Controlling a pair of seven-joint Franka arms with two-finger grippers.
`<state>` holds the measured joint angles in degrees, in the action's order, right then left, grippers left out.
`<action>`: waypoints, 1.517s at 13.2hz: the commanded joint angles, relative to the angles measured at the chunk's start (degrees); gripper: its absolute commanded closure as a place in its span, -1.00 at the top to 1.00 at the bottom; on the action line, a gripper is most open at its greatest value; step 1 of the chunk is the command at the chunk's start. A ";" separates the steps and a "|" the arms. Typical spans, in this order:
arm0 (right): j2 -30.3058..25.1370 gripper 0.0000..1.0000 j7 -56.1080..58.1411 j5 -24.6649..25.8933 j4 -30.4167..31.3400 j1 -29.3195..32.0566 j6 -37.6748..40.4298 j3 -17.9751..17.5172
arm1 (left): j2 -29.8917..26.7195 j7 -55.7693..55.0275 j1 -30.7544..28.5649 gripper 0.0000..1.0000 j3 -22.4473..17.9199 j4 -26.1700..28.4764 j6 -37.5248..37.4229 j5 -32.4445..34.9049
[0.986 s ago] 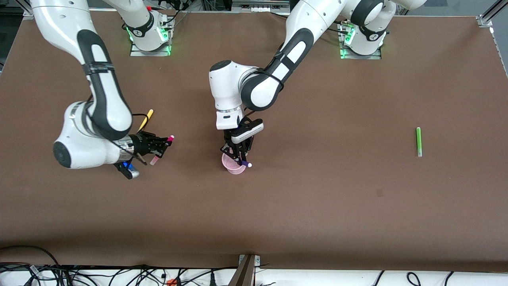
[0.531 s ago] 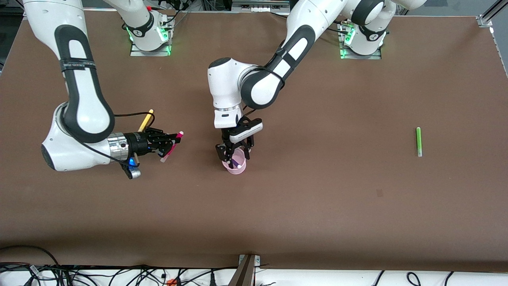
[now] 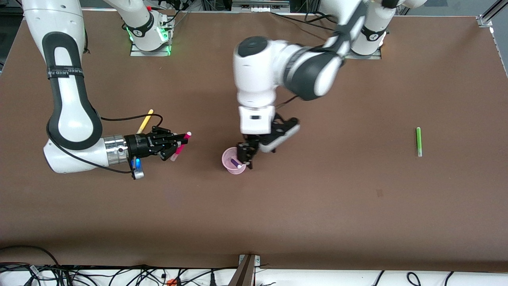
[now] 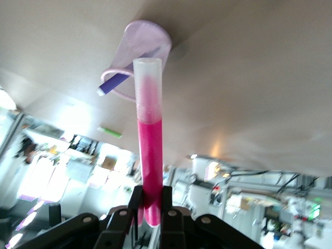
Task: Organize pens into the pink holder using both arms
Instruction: 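Release the blue marker with the left gripper while the right gripper brings the pink marker, then lower the pink marker into the cup and open the right gripper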
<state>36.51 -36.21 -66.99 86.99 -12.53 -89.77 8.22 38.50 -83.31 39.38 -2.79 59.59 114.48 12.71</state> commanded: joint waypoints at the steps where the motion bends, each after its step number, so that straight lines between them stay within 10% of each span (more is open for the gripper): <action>1: 3.38 -0.93 -0.97 -11.88 -0.33 -1.26 -1.54 -0.49 | -12.10 14.08 -5.69 1.00 1.03 10.26 -5.38 -8.20; 8: 7.70 -0.93 -1.06 -31.44 -0.51 -13.47 -18.94 -0.49 | -23.36 61.11 -26.52 1.00 1.03 15.27 -25.80 -16.84; 17: 7.79 -0.85 -1.85 -32.07 3.97 -15.15 -19.92 -0.49 | -37.96 85.68 -36.21 1.00 0.95 44.53 -9.13 -16.58; 18: 8.22 -0.61 -1.50 -32.07 3.98 -15.07 -19.75 -0.49 | -37.36 85.95 -35.95 1.00 0.95 44.56 -8.23 -15.45; 20: 8.75 0.99 -1.15 -31.54 3.54 -14.80 -19.66 -0.40 | -37.00 87.35 -35.68 1.00 1.03 44.56 -8.48 -13.50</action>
<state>44.88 -37.86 -98.40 90.80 -27.28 -109.53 7.65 3.18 1.98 3.93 -2.36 101.94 104.72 -2.35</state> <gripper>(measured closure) 0.797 0.000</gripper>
